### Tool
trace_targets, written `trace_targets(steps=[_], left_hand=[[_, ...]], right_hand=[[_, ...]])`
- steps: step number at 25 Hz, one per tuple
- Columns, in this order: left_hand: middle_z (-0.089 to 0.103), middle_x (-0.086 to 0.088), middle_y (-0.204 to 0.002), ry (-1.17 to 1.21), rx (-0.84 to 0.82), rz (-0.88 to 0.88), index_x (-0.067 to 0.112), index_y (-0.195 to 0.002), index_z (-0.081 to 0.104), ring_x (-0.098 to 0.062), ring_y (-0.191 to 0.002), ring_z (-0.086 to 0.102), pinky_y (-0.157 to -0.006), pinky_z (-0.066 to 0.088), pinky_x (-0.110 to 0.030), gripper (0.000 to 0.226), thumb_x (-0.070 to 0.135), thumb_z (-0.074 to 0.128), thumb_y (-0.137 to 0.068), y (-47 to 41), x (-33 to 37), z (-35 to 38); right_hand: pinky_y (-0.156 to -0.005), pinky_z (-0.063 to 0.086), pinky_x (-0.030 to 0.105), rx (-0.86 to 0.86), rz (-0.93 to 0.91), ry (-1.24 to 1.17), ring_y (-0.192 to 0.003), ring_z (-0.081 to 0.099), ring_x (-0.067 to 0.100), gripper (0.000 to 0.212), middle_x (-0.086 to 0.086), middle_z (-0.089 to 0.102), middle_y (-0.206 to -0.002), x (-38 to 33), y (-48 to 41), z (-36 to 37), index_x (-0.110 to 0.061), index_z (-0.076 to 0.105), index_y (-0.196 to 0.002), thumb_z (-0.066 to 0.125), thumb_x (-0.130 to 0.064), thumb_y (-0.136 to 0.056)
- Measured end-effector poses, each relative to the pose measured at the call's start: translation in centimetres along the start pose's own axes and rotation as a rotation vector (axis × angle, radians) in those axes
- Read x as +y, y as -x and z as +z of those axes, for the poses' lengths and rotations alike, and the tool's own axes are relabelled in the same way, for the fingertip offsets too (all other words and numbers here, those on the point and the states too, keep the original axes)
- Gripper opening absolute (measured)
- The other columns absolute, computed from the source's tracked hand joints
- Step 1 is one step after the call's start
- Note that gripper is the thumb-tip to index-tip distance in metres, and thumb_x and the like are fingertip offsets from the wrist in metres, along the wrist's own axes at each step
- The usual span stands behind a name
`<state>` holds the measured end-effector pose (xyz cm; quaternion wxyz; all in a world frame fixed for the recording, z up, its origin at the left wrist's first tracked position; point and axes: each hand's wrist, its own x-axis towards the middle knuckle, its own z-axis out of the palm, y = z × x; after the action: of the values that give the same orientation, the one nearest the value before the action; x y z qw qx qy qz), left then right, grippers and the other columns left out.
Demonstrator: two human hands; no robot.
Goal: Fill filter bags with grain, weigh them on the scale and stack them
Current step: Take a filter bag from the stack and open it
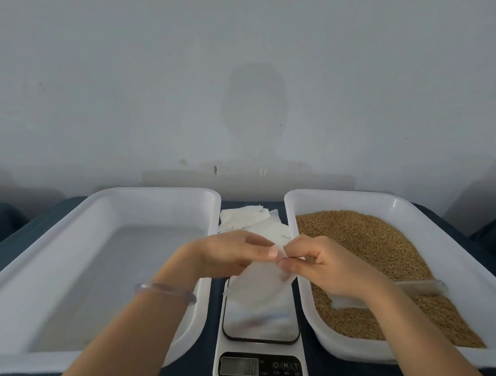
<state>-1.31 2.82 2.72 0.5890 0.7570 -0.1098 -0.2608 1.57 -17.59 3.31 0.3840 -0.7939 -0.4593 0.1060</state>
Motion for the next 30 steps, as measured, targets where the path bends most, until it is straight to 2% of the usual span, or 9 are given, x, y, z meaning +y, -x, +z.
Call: trace_targets(steps=[4,8,11,13,15,17,19,25,30], left_hand=[[0.067,-0.009,-0.09,0.085,-0.163,-0.03,-0.002,-0.105,0.058,-0.024,-0.083,0.063,-0.08,0.052,-0.03,0.083,0.052,0.087,-0.049,-0.9,-0.2,1.3],[0.062,-0.002,-0.077,0.041,-0.168,-0.145,0.008,-0.102,0.058,-0.011,-0.062,0.06,-0.062,0.053,-0.026,0.041,0.024,0.078,-0.069,-0.6,-0.8,2.0],[0.061,-0.008,-0.094,-0.061,-0.042,-0.183,0.015,-0.095,0.063,-0.008,-0.062,0.057,-0.06,0.052,-0.025,0.027,0.018,0.076,-0.071,-0.6,-1.4,2.1],[0.062,-0.003,-0.088,-0.039,0.091,-0.15,0.018,-0.09,0.064,-0.006,-0.06,0.058,-0.06,0.051,-0.025,0.022,0.019,0.078,-0.074,-0.5,-2.0,2.1],[0.062,0.004,-0.075,-0.021,0.188,-0.112,0.022,-0.085,0.063,-0.005,-0.059,0.058,-0.058,0.05,-0.023,0.023,0.032,0.079,-0.073,-0.2,-2.4,2.1],[0.062,0.009,-0.067,-0.05,0.237,-0.102,0.025,-0.084,0.061,-0.004,-0.057,0.057,-0.058,0.048,-0.021,0.036,0.051,0.079,-0.065,-0.1,-2.4,2.2],[0.063,0.011,-0.066,-0.061,0.253,-0.095,0.027,-0.085,0.059,-0.003,-0.055,0.056,-0.056,0.048,-0.019,0.045,0.062,0.07,-0.059,-0.2,-2.3,2.5],[0.068,-0.002,-0.075,0.046,0.305,-0.008,0.02,-0.098,0.059,-0.014,-0.061,0.065,-0.059,0.055,-0.029,0.039,0.043,0.076,-0.072,-1.3,-2.5,2.6],[0.062,-0.006,-0.081,-0.187,0.532,-0.119,0.016,-0.123,0.047,-0.01,-0.049,0.053,-0.071,0.058,-0.038,0.084,0.056,0.08,-0.056,-2.7,-3.0,2.1]], right_hand=[[-0.075,0.042,0.009,-0.063,-0.006,-0.042,-0.081,0.058,-0.007,0.019,-0.024,0.062,-0.079,-0.5,0.3,0.2,-0.058,0.065,-0.082,0.052,-0.046,-0.086],[-0.079,0.046,0.018,-0.06,0.088,-0.053,-0.087,0.061,-0.002,0.021,-0.024,0.065,-0.089,-0.2,0.8,0.8,-0.046,0.069,-0.103,0.059,-0.038,-0.085],[-0.085,0.048,0.013,-0.073,0.15,-0.006,-0.098,0.061,-0.007,0.029,-0.025,0.067,-0.104,0.6,1.7,-0.3,-0.041,0.062,-0.115,0.061,-0.032,-0.088],[-0.089,0.047,0.017,0.028,0.297,0.076,-0.101,0.058,-0.009,0.03,-0.025,0.065,-0.109,2.7,2.7,-2.6,-0.045,0.058,-0.111,0.06,-0.025,-0.089],[-0.098,0.042,0.026,0.068,0.579,0.302,-0.112,0.055,0.002,0.041,-0.013,0.059,-0.126,6.0,4.1,-5.2,-0.033,0.056,-0.122,0.058,-0.009,-0.089],[-0.102,0.04,0.032,-0.071,0.866,0.489,-0.124,0.049,0.017,0.055,0.0,0.049,-0.139,9.1,5.8,-6.9,-0.019,0.048,-0.135,0.059,0.001,-0.085],[-0.1,0.043,0.033,-0.211,0.982,0.547,-0.117,0.052,0.018,0.057,0.0,0.054,-0.131,11.2,7.0,-7.1,-0.019,0.05,-0.134,0.064,-0.001,-0.081],[-0.072,0.042,0.02,-0.105,0.854,0.57,-0.085,0.054,0.003,0.026,-0.01,0.061,-0.103,12.6,7.5,-8.6,-0.031,0.06,-0.097,0.075,-0.026,-0.077],[-0.061,0.039,0.018,0.107,0.828,0.718,-0.077,0.056,0.007,0.038,-0.008,0.064,-0.099,12.5,6.5,-9.1,-0.025,0.063,-0.111,0.073,-0.038,-0.076]])
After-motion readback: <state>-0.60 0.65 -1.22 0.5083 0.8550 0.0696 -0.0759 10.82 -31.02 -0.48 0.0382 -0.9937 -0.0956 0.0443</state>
